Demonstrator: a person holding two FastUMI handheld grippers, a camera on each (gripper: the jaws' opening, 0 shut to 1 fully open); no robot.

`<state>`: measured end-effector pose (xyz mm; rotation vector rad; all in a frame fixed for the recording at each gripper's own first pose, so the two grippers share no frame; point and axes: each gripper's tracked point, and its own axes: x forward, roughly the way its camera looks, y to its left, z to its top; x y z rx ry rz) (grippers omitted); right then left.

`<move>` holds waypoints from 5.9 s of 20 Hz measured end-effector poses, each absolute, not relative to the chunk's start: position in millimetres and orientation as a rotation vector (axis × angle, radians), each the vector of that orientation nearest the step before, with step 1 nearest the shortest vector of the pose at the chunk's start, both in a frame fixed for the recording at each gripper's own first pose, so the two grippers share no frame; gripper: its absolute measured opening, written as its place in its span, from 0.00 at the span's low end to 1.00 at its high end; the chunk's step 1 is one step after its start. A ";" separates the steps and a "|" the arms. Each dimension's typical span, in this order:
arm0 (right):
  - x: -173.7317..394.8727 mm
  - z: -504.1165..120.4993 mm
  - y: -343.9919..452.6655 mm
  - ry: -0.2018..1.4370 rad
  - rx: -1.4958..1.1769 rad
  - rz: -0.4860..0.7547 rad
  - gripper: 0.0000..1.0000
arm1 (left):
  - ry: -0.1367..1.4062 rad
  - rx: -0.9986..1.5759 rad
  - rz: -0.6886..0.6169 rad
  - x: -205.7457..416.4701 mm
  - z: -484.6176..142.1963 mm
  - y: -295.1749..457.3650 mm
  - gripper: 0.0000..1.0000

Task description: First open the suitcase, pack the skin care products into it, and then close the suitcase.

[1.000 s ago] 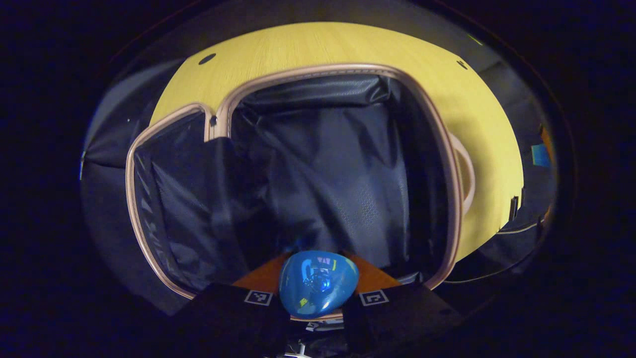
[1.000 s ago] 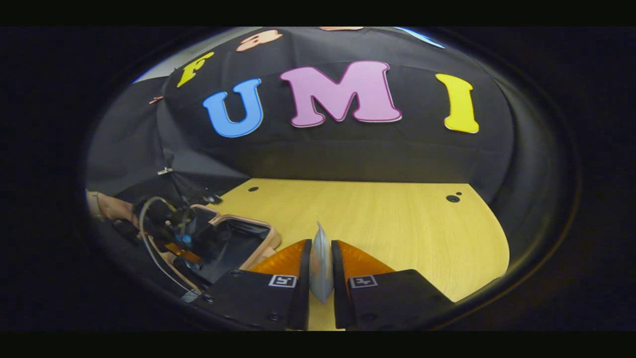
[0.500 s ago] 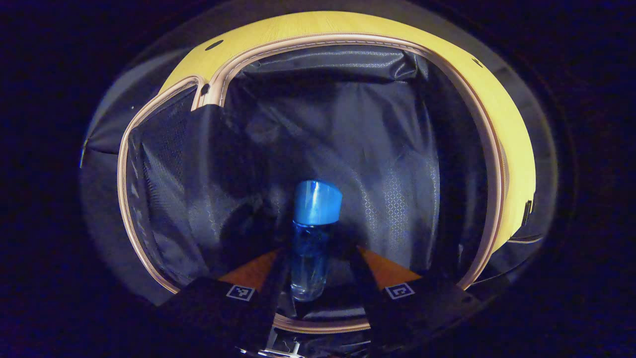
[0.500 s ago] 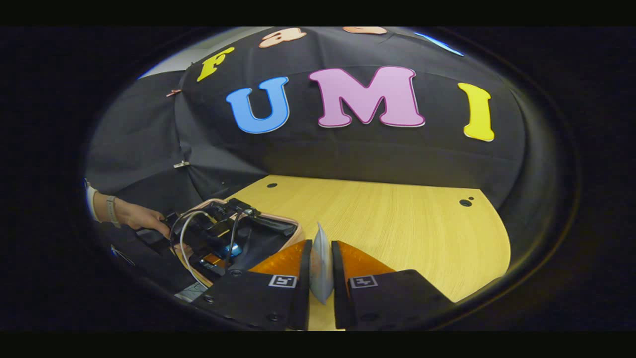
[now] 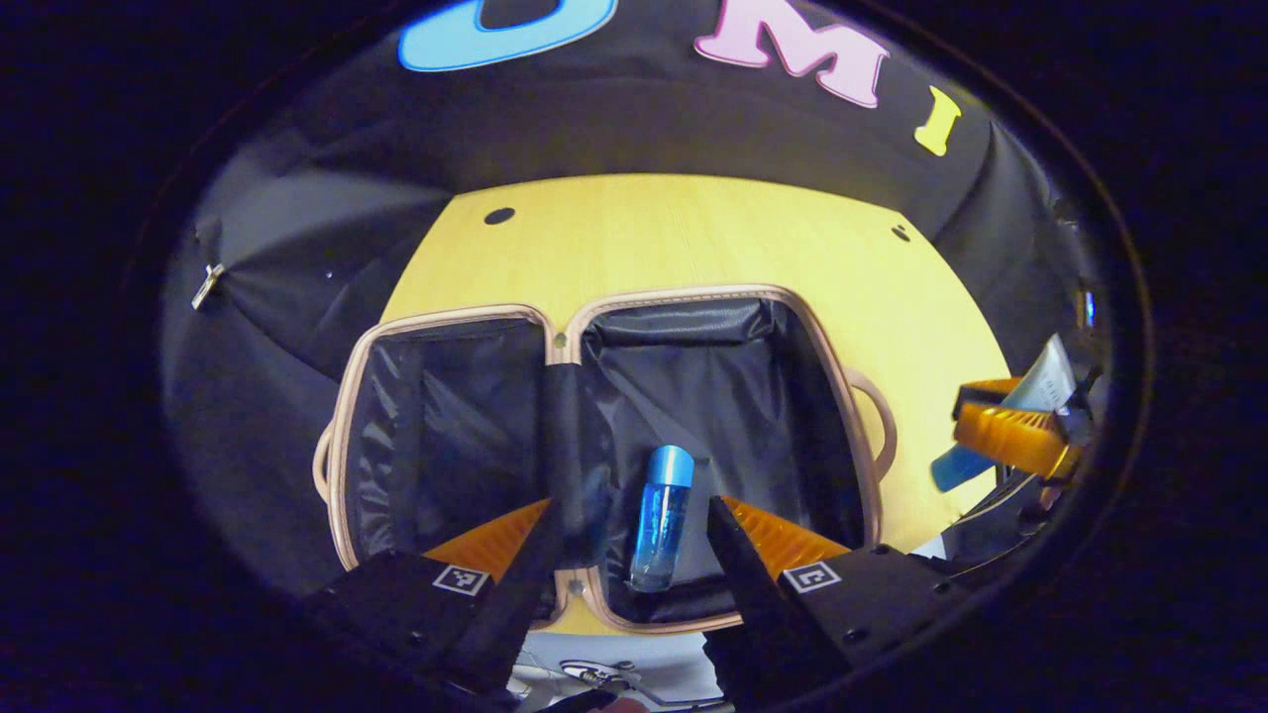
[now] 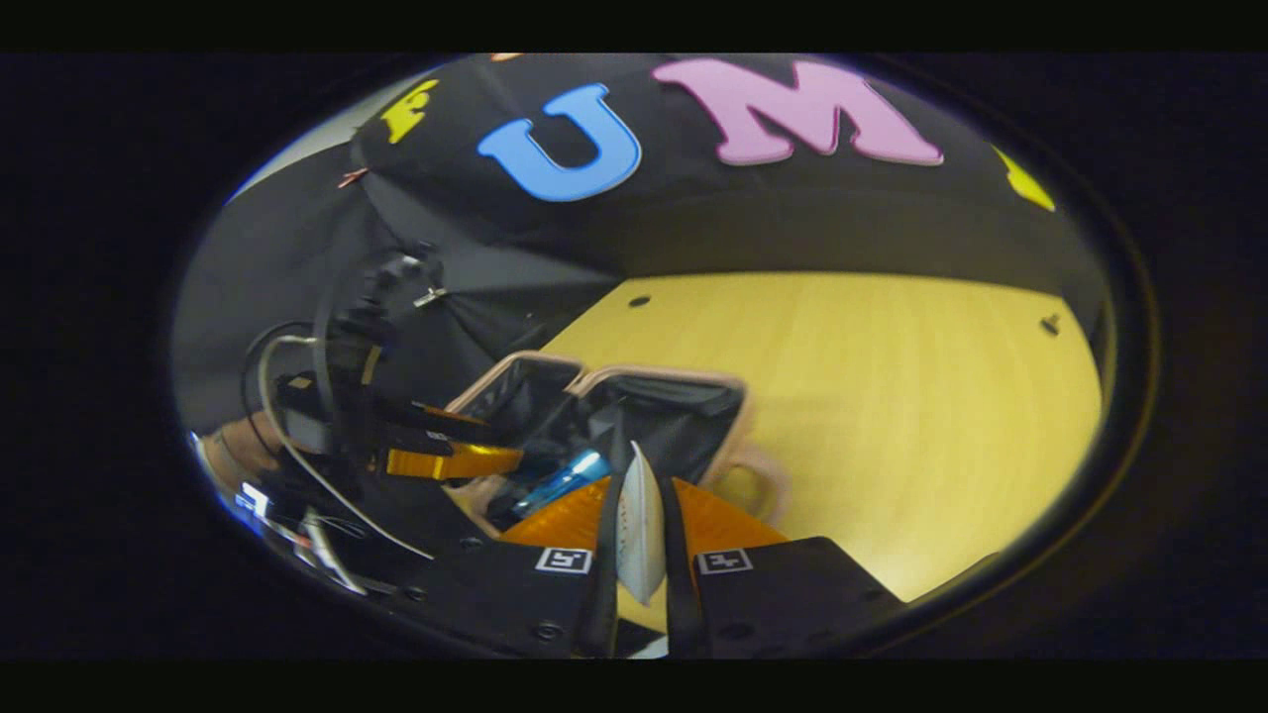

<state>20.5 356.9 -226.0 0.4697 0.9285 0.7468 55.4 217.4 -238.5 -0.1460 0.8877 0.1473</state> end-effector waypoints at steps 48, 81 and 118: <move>38.6 -213.4 296.8 0.761 0.444 0.479 0.97 | 0.933 -0.419 0.521 14.1 -281.5 524.7 0.12; 40.6 -208.8 52.9 0.656 0.312 0.436 0.97 | 0.755 -0.211 -0.109 156.5 -242.5 23.0 0.16; 67.8 5.3 6.4 0.047 0.124 0.198 0.96 | -0.087 -0.008 0.200 90.6 76.0 29.8 0.98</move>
